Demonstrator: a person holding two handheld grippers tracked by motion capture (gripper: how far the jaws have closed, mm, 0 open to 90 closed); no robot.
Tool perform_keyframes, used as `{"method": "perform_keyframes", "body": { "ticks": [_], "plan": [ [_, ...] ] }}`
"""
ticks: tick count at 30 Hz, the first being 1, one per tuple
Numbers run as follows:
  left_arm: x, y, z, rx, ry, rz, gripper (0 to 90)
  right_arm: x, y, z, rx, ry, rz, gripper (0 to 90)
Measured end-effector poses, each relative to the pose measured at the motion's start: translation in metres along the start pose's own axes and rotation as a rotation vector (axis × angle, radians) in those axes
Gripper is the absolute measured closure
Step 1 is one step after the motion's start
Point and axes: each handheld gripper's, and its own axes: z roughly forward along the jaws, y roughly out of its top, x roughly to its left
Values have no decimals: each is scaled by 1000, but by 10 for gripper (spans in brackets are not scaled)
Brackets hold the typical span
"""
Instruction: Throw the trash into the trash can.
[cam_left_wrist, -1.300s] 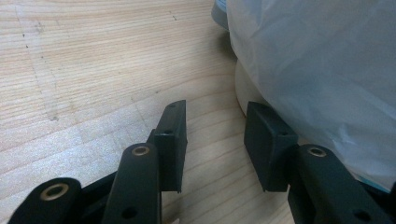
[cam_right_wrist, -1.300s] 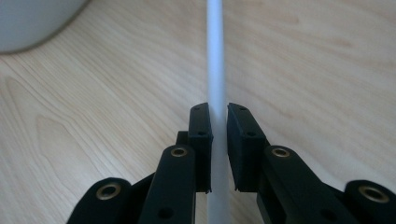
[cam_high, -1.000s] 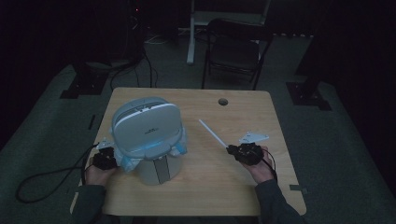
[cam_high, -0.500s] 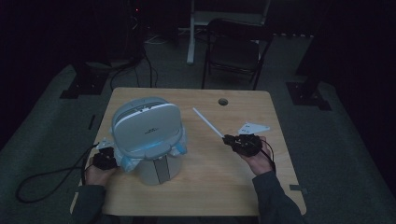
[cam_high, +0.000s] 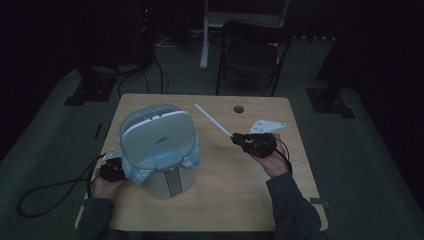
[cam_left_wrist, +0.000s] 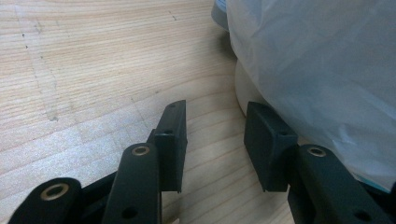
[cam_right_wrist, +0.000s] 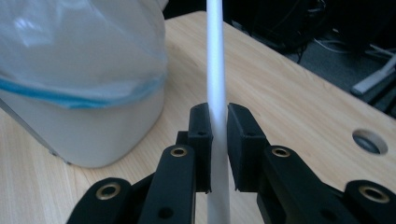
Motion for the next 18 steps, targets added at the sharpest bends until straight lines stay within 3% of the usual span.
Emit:
{"method": "perform_keyframes", "body": {
  "ticks": [18],
  "plan": [
    [0, 0, 0, 0, -2, -1, 603, 12, 44, 6, -51, 73, -96, 800]
  ]
}}
